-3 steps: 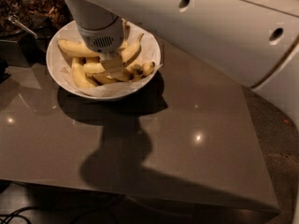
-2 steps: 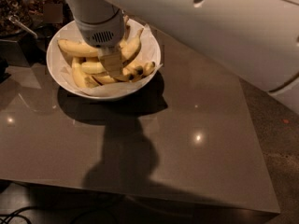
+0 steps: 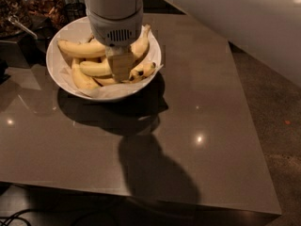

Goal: Pick banana from white bowl

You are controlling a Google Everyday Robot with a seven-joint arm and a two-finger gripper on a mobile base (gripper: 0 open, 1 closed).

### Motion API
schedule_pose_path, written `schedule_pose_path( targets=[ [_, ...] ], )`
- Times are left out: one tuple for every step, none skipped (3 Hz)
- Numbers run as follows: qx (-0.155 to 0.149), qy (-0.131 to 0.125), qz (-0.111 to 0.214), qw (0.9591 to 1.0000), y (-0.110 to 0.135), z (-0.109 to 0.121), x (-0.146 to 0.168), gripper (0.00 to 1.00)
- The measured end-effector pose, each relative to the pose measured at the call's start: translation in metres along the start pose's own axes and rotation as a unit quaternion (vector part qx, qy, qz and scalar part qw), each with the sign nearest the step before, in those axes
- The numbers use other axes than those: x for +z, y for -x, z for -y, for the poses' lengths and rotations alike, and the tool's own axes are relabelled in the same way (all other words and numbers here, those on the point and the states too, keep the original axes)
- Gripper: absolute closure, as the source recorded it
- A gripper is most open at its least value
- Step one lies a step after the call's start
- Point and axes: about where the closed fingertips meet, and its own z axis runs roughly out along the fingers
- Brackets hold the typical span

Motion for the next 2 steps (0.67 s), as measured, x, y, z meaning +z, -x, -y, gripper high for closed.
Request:
schedule_pose_path(
  targets=[
    [-0.006, -0.017, 0.062, 0.9979, -0.003, -0.018, -0.023, 1.00],
    [-0.024, -0.031, 0.106, 0.9936, 0.001, -0.033, -0.044, 1.00]
  ],
)
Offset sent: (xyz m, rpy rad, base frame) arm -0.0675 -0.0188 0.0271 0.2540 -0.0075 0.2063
